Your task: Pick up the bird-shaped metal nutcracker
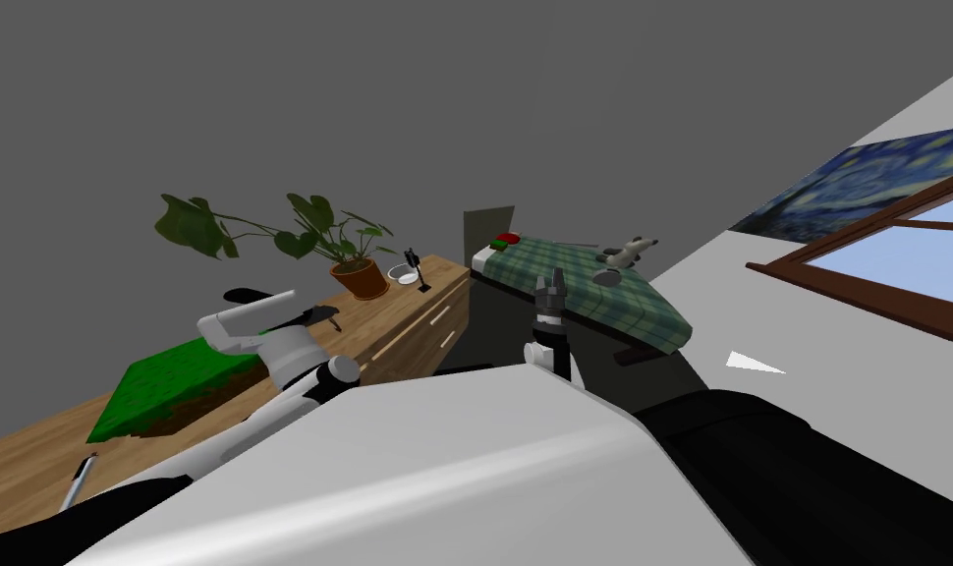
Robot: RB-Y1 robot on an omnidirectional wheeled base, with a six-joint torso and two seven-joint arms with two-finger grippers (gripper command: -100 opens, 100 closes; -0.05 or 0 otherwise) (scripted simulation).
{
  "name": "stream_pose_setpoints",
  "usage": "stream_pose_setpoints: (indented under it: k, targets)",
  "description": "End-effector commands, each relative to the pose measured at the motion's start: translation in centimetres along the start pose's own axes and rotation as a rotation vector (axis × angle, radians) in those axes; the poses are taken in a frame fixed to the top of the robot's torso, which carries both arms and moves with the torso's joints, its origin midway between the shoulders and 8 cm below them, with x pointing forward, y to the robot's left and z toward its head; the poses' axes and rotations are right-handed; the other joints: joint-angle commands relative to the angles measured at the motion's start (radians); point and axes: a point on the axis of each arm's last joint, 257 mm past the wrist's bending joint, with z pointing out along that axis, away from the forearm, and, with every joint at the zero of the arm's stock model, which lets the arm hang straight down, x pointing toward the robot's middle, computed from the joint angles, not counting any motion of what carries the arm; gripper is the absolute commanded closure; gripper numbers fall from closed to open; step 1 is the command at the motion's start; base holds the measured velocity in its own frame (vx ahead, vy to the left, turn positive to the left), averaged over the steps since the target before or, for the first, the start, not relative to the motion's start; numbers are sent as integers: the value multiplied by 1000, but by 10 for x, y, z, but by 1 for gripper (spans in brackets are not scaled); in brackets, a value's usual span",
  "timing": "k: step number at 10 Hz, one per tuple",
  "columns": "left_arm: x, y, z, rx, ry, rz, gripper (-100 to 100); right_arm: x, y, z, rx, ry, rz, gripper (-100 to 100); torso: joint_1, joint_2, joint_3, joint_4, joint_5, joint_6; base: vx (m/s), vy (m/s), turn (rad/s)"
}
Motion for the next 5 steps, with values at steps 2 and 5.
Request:
stream_pose_setpoints:
  k: [2,5]
  targets:
    - [-18,-10,1,9,-79,-49,-100,0,0,0,0,0,0,0,0,0,0,0,0,0,31,1,-44]
    - [-35,-22,0,19,-158,-103,-100,0,0,0,0,0,0,0,1,-1,-1,0,0,0,47,9,-63]
